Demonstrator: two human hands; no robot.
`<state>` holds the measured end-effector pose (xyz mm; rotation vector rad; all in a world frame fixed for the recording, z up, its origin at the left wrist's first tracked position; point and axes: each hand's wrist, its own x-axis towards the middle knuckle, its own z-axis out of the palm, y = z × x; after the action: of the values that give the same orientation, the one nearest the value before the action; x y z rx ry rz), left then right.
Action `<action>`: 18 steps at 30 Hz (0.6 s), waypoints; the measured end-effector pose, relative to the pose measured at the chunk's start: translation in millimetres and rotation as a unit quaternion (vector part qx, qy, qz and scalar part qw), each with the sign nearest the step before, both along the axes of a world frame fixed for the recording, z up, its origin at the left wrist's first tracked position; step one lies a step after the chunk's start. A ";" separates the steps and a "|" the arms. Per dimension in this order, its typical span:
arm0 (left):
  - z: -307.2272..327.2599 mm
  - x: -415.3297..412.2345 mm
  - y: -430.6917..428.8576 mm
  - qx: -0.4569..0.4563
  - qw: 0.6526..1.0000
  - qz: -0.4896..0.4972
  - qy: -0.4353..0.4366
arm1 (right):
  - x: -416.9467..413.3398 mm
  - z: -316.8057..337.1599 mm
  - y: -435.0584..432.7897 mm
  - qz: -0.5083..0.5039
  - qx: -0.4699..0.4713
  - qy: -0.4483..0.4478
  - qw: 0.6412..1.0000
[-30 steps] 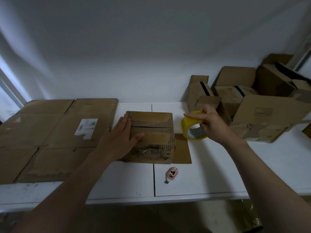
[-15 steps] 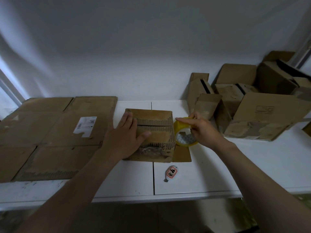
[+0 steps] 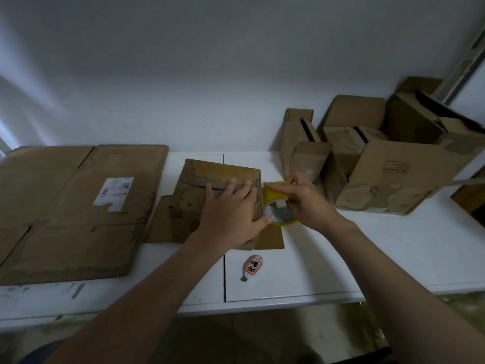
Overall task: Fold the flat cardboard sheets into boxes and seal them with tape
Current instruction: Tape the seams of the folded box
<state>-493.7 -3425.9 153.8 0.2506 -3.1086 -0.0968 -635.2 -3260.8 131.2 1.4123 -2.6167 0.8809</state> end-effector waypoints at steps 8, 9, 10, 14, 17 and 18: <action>-1.2 -14.9 -26.0 0.028 0.994 -0.062 0.086 | 4.5 -6.0 6.4 -0.048 0.003 -0.003 0.999; -3.7 -15.7 -33.6 0.043 0.993 -0.052 0.092 | 8.5 -4.9 3.3 -0.053 -0.001 -0.015 0.998; -5.2 -16.0 -40.8 0.061 0.992 -0.042 0.099 | 13.9 -3.7 -0.6 -0.057 -0.003 -0.028 0.998; -5.8 -13.1 -63.4 0.093 0.991 -0.004 0.099 | 39.6 7.8 -21.1 -0.081 -0.009 -0.075 0.994; -11.6 -9.2 -82.6 0.121 0.988 0.020 0.096 | 59.3 15.1 -38.1 -0.097 -0.011 -0.098 0.990; -15.5 -8.3 -91.6 0.137 0.985 0.015 0.099 | 66.2 17.0 -43.6 -0.098 -0.017 -0.104 0.990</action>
<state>-502.1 -3517.5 138.3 0.2724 -2.8848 -0.5179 -569.1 -3304.4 148.2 1.0837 -2.8127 1.0924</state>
